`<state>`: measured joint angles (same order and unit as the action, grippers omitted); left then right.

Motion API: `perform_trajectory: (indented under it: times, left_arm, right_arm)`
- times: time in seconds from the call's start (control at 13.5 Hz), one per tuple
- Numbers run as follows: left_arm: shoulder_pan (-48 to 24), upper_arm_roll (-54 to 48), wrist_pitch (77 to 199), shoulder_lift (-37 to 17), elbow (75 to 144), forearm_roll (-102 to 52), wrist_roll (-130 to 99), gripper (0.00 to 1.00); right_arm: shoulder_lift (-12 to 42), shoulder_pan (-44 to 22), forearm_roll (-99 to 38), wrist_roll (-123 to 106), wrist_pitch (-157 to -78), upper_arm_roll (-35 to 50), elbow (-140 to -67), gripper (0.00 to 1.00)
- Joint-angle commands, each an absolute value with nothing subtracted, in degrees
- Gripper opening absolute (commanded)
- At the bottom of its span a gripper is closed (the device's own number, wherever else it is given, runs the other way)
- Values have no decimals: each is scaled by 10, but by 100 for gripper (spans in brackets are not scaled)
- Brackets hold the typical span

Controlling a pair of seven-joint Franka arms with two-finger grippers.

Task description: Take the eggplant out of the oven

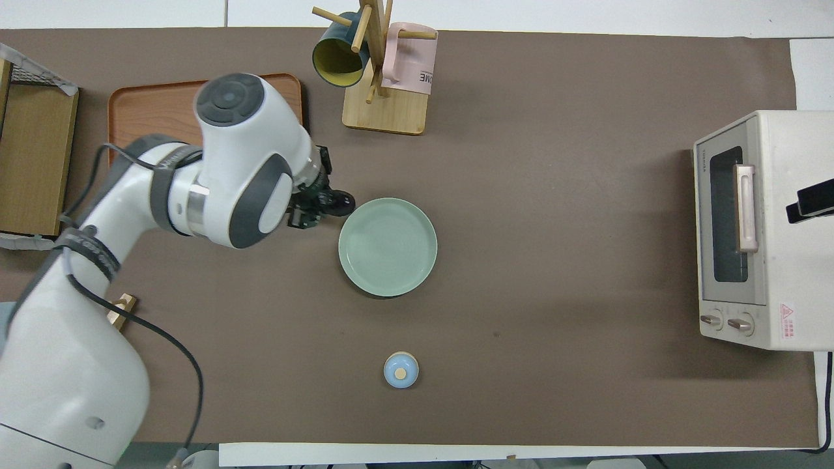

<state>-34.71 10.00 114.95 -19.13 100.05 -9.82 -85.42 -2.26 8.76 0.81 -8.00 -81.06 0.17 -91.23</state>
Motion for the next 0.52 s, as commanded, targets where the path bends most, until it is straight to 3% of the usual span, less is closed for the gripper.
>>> perform_trajectory:
  times: [0.0,0.37,0.44]
  left_arm:
    - [-277,94,1237,-211,1010,-86,-626,0]
    - [-174,94,1309,-250,1006,-90,-285,0]
    - [-178,95,1327,-248,1030,-91,-279,11]
  right_arm:
    - [-31,92,-5,-83,-809,4,-920,100]
    - [-31,92,-5,-83,-809,4,-920,100]
    - [-31,92,-5,-83,-809,4,-920,100]
